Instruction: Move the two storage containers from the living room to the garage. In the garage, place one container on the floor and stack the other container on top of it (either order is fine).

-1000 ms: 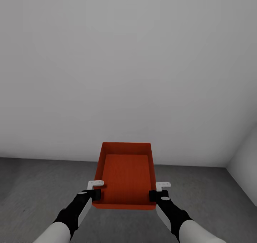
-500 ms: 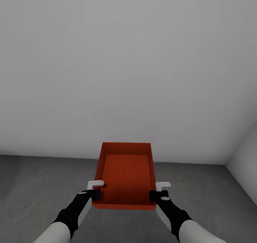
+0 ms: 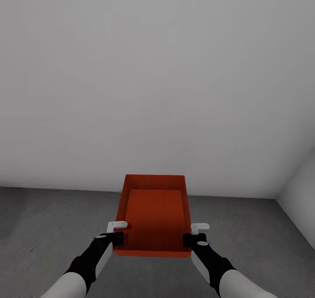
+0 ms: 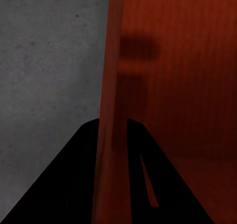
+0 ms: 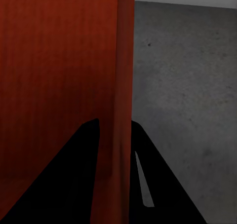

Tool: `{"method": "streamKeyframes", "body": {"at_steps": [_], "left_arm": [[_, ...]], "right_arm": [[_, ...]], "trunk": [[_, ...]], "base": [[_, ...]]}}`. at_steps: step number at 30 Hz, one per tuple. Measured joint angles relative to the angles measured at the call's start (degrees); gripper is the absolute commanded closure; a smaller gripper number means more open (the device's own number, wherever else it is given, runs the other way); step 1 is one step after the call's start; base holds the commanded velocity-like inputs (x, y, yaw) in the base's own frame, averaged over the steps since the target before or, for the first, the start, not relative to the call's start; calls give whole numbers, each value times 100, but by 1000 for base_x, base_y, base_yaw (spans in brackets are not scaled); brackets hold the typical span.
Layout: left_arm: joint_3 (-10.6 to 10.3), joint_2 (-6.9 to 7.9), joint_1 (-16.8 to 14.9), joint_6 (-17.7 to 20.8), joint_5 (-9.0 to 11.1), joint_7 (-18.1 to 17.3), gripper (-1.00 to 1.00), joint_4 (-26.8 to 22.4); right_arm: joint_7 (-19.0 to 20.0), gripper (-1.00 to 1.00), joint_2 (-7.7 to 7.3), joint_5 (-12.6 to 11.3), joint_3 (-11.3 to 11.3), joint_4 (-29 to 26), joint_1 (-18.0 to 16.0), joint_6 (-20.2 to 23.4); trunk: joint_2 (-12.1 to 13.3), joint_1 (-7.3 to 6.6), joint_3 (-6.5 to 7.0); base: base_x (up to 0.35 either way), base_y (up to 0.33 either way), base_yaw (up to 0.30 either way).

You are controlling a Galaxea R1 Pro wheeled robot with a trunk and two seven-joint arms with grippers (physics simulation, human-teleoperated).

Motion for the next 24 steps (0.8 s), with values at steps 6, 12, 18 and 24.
{"method": "streamKeyframes", "body": {"at_steps": [6,12,18,24], "left_arm": [[0,0,1,0,0,0,100,0],[0,0,1,0,0,0,100,0],[1,0,1,0,-1,0,100,0],[1,0,0,0,0,0,100,0]], "right_arm": [[0,100,0,0,1,0,0,1],[0,100,0,0,1,0,0,1],[0,100,0,0,0,0,0,0],[0,100,0,0,0,0,0,1]], "trunk": [[0,0,-56],[0,0,-112],[0,0,-168],[-1,0,-224]], "base": [[0,0,0],[0,0,0],[0,0,0],[0,0,0]]}}
